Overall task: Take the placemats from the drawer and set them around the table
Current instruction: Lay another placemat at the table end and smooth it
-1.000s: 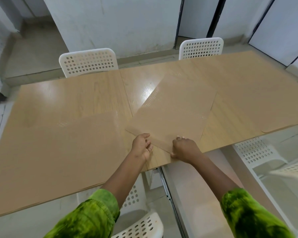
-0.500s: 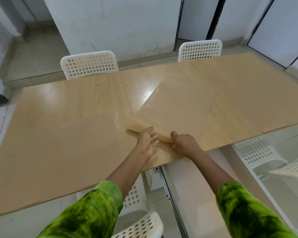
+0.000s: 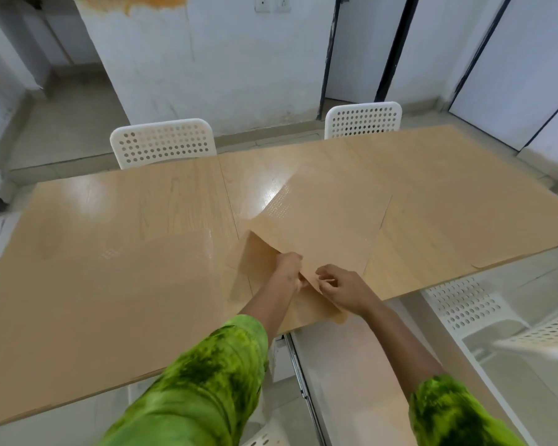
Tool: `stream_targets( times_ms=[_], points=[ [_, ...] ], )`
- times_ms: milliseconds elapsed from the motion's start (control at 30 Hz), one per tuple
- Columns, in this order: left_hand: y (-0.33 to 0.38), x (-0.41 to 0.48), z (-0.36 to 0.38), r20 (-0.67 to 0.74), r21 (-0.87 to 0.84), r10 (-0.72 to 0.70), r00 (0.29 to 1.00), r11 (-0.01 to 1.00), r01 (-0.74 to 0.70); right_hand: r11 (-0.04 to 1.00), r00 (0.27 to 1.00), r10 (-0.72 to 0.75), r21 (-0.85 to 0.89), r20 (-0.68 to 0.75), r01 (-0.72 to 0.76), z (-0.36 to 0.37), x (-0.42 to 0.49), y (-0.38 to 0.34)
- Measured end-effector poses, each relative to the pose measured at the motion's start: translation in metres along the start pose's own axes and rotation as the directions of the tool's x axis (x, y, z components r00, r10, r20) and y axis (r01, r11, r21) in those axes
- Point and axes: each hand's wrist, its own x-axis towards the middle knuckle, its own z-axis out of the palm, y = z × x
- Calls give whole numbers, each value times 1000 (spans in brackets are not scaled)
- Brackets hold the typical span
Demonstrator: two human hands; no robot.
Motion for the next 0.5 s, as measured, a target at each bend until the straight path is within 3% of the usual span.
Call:
stream_targets(
  times_ms=[100, 233, 500],
  points=[
    [-2, 6, -3, -73, -55, 114, 991, 992, -118, 995, 997, 25, 99, -77, -18, -12, 1, -2],
    [5, -14, -27, 45, -99, 250, 967, 965, -245, 985, 978, 80, 168, -193, -47, -43, 10, -6],
    [46, -62, -146, 153, -181, 392, 907, 914, -364, 994, 977, 97, 61, -190, -87, -69, 36, -32]
  ],
)
